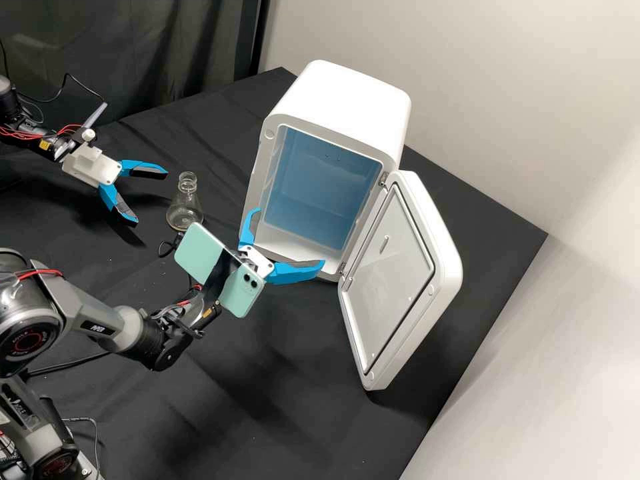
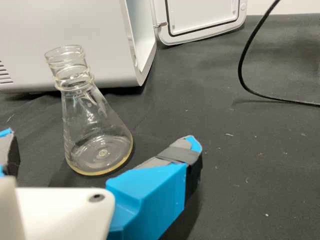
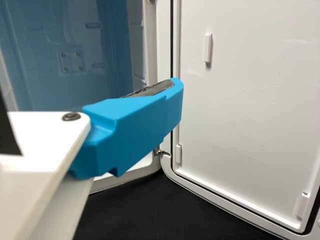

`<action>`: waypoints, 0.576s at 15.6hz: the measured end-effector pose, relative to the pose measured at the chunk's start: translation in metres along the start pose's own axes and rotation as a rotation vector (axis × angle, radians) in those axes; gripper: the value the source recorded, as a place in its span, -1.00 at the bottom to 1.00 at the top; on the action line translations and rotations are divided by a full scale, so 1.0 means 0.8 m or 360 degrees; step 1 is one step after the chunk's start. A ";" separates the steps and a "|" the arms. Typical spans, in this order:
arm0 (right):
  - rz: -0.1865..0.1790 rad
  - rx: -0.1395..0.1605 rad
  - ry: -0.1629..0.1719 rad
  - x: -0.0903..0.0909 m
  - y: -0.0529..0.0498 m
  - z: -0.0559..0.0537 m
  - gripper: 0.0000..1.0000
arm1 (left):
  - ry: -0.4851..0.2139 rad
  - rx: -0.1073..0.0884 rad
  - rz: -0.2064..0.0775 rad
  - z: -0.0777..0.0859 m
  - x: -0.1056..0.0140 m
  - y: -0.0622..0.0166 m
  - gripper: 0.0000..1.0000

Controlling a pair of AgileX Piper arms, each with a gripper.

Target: Place the flask in the incubator

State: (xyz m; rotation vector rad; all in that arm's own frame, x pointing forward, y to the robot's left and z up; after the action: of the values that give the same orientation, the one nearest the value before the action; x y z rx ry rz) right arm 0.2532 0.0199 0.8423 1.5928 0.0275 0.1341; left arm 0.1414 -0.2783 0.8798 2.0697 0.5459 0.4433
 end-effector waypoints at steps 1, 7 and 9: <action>0.0008 -0.0016 0.0015 -0.006 -0.001 0.002 1.00 | 0.0003 -0.0001 0.0001 0.000 0.000 0.0001 1.00; -0.0090 -0.0142 0.0057 -0.039 -0.005 0.006 1.00 | -0.0009 0.0002 0.0000 0.002 0.001 0.0001 1.00; -0.0123 -0.0163 0.0098 -0.047 -0.004 0.003 1.00 | -0.0010 0.0002 -0.0001 0.002 0.001 0.0001 1.00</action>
State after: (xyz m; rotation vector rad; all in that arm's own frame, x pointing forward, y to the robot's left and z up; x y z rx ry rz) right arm 0.2162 0.0134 0.8365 1.4829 0.1284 0.1226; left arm 0.1431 -0.2791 0.8789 2.0717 0.5428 0.4360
